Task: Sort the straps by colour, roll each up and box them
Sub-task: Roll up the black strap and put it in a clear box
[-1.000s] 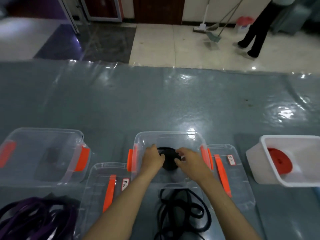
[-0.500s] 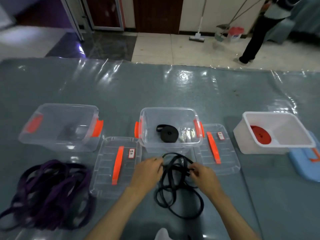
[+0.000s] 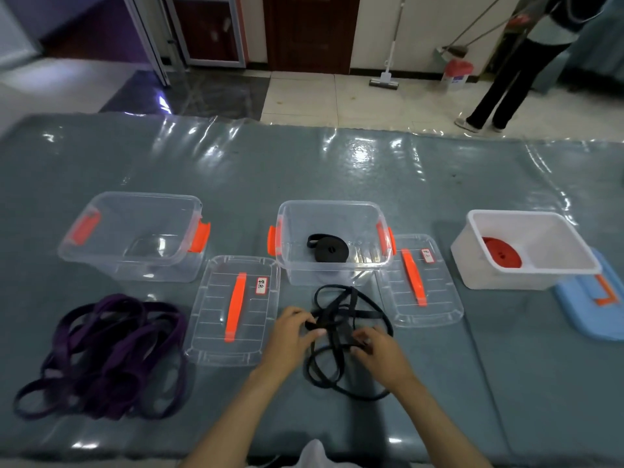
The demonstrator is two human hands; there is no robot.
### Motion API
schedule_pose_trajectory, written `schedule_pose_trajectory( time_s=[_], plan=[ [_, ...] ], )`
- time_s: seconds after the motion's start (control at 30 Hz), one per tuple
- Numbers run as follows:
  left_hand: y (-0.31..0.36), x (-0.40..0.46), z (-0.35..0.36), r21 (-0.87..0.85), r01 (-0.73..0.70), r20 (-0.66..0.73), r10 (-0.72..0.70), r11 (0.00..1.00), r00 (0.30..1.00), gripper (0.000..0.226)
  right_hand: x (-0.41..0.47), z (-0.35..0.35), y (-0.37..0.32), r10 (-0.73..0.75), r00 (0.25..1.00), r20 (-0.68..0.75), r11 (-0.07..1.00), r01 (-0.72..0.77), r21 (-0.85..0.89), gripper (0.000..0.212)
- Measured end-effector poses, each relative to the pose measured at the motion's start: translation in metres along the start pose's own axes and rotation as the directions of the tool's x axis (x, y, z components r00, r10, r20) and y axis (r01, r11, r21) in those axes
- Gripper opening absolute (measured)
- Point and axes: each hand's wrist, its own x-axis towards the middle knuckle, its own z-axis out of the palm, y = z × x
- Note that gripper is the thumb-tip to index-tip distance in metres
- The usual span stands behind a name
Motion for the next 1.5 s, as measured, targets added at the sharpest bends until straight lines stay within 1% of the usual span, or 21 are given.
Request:
schedule_pose_trajectory(
  time_s=[0.07,0.1,0.17,0.23,0.27,0.33,0.37,0.43,0.47,0.53,0.6,0.67,0.73,0.83,0.9,0.97,1.0,1.13,1.23,1.37,1.5],
  plan=[
    [0.015,0.0,-0.017,-0.143,-0.017,-0.078,0.005,0.99,0.997,0.012,0.0,-0.007,-0.013,-0.034,0.997,-0.073,0.993,0.042,0.111,0.025],
    [0.024,0.0,-0.026,-0.231,-0.026,-0.114,0.0,0.973,0.993,0.01,0.0,-0.012,-0.021,-0.051,0.993,-0.111,0.98,0.071,0.185,0.027],
    [0.043,-0.001,-0.044,-0.374,-0.048,-0.179,-0.022,0.926,0.984,0.005,-0.002,-0.023,-0.039,-0.071,0.98,-0.183,0.942,0.127,0.312,0.04],
    [0.062,-0.004,-0.062,-0.482,-0.085,-0.245,-0.042,0.872,0.969,0.009,-0.004,-0.032,-0.059,-0.112,0.969,-0.22,0.908,0.19,0.373,0.055],
    [0.071,-0.007,-0.07,-0.515,-0.109,-0.268,-0.039,0.85,0.963,0.013,-0.005,-0.036,-0.07,-0.157,0.961,-0.228,0.893,0.237,0.383,0.062],
    [0.087,-0.013,-0.084,-0.531,-0.147,-0.269,-0.002,0.834,0.963,0.02,-0.007,-0.041,-0.093,-0.277,0.938,-0.209,0.855,0.34,0.391,0.067],
    [0.093,-0.016,-0.089,-0.514,-0.153,-0.248,0.024,0.844,0.969,0.022,-0.009,-0.044,-0.105,-0.328,0.925,-0.192,0.831,0.379,0.407,0.067],
    [0.101,-0.018,-0.097,-0.436,-0.155,-0.195,0.075,0.886,0.978,0.025,-0.01,-0.052,-0.128,-0.379,0.903,-0.2,0.773,0.428,0.468,0.069],
    [0.105,-0.018,-0.099,-0.396,-0.162,-0.171,0.101,0.904,0.98,0.024,-0.01,-0.058,-0.138,-0.391,0.889,-0.238,0.747,0.458,0.482,0.07],
    [0.111,-0.017,-0.103,-0.34,-0.188,-0.154,0.143,0.922,0.978,0.017,-0.01,-0.072,-0.153,-0.425,0.834,-0.351,0.722,0.546,0.425,0.068],
    [0.117,-0.016,-0.104,-0.328,-0.21,-0.177,0.159,0.921,0.971,0.011,-0.008,-0.084,-0.16,-0.456,0.79,-0.41,0.731,0.595,0.334,0.056],
    [0.121,-0.015,-0.105,-0.363,-0.238,-0.206,0.172,0.901,0.963,0.007,-0.006,-0.091,-0.162,-0.432,0.797,-0.422,0.74,0.58,0.339,0.038],
    [0.123,-0.01,-0.105,-0.376,-0.278,-0.234,0.2,0.884,0.952,0.009,-0.004,-0.097,-0.162,-0.389,0.812,-0.436,0.738,0.558,0.381,0.029],
    [0.124,-0.003,-0.108,-0.37,-0.265,-0.228,0.19,0.89,0.955,0.013,-0.002,-0.111,-0.166,-0.314,0.814,-0.489,0.728,0.537,0.426,0.032],
    [0.125,0.0,-0.108,-0.376,-0.252,-0.201,0.186,0.892,0.962,0.012,0.0,-0.121,-0.169,-0.288,0.812,-0.507,0.727,0.53,0.437,0.03],
    [0.129,0.002,-0.107,-0.459,-0.237,-0.165,0.18,0.856,0.97,0.011,0.003,-0.127,-0.173,-0.301,0.816,-0.494,0.725,0.532,0.438,0.022],
    [0.131,0.003,-0.106,-0.494,-0.239,-0.169,0.177,0.836,0.97,0.012,0.003,-0.129,-0.176,-0.317,0.818,-0.48,0.718,0.538,0.442,0.019],
    [0.135,0.005,-0.102,-0.562,-0.285,-0.279,0.146,0.777,0.949,0.015,0.004,-0.13,-0.181,-0.353,0.832,-0.428,0.671,0.544,0.503,0.017],
    [0.134,0.007,-0.099,-0.584,-0.291,-0.334,0.102,0.758,0.937,0.017,0.003,-0.127,-0.179,-0.349,0.847,-0.401,0.648,0.527,0.55,0.016],
    [0.132,0.007,-0.092,-0.575,-0.295,-0.35,0.096,0.763,0.932,0.022,-0.002,-0.121,-0.183,-0.285,0.868,-0.407,0.609,0.492,0.622,0.011],
    [0.131,0.005,-0.088,-0.446,-0.341,-0.379,0.17,0.828,0.91,0.02,-0.003,-0.116,-0.184,-0.197,0.861,-0.469,0.659,0.47,0.587,0.014]
  ],
)
